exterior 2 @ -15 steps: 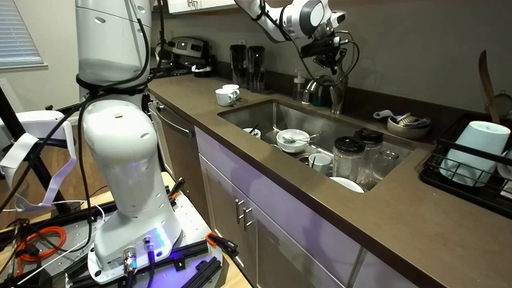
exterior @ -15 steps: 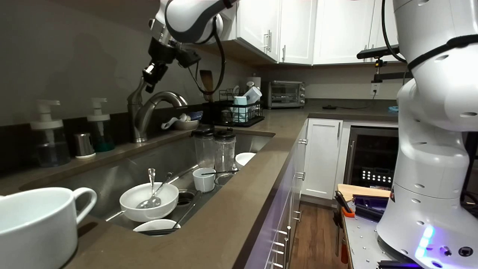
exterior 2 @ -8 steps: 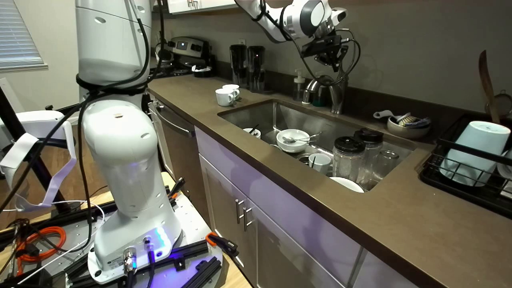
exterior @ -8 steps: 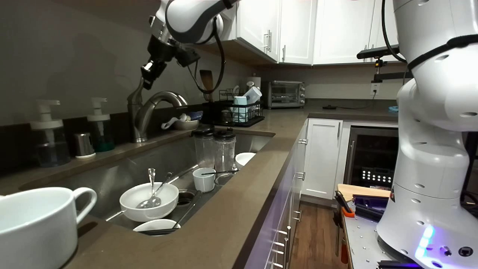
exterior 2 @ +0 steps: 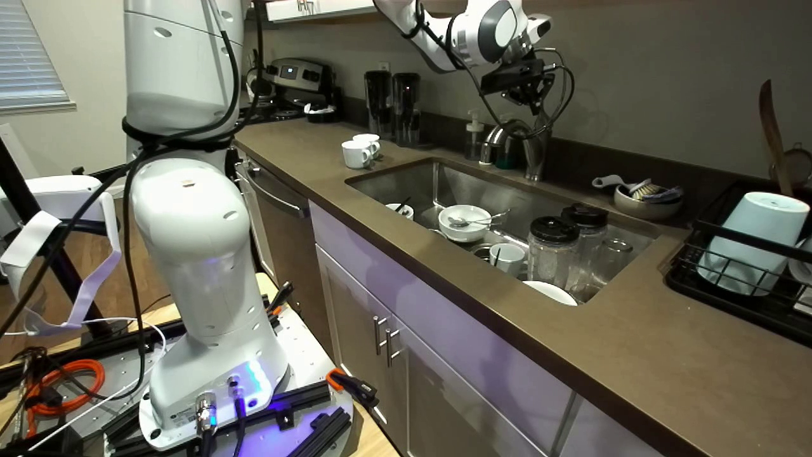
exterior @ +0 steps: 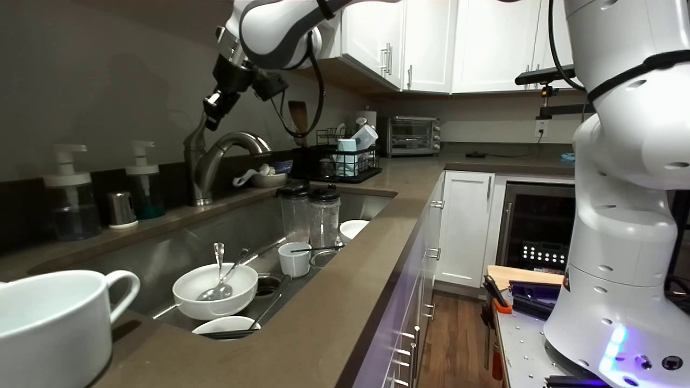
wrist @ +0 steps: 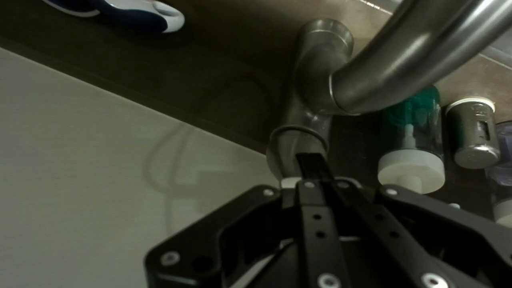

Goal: Push the faucet handle backwards

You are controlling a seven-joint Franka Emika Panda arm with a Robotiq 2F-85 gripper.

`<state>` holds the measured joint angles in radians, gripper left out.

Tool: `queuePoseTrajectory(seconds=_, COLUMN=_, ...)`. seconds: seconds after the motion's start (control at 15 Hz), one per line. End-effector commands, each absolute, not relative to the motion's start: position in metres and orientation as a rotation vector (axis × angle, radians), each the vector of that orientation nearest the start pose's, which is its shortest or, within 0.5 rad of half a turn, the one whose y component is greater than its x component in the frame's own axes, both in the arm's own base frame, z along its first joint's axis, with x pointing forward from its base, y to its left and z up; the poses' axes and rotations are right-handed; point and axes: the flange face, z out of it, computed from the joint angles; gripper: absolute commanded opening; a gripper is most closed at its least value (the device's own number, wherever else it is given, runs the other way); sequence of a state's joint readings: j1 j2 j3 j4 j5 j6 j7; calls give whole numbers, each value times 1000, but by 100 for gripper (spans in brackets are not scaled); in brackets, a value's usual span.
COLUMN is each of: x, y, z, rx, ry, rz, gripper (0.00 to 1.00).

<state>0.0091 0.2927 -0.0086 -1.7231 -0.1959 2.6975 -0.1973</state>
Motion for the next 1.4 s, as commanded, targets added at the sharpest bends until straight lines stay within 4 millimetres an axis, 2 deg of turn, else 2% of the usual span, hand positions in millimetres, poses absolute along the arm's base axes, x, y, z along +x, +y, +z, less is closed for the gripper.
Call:
queuePoseTrajectory(seconds=0.0, x=698, y=5, z=496, rx=-3105, ry=-548, rz=-1182, gripper=1)
queuePoseTrajectory(seconds=0.8, x=707, y=10, z=514, rx=-3101, ry=-581, rz=-1213, gripper=1)
queuePoseTrajectory(seconds=1.33, x=716, y=21, z=522, rx=-3101, ry=-612, rz=-1236, gripper=1)
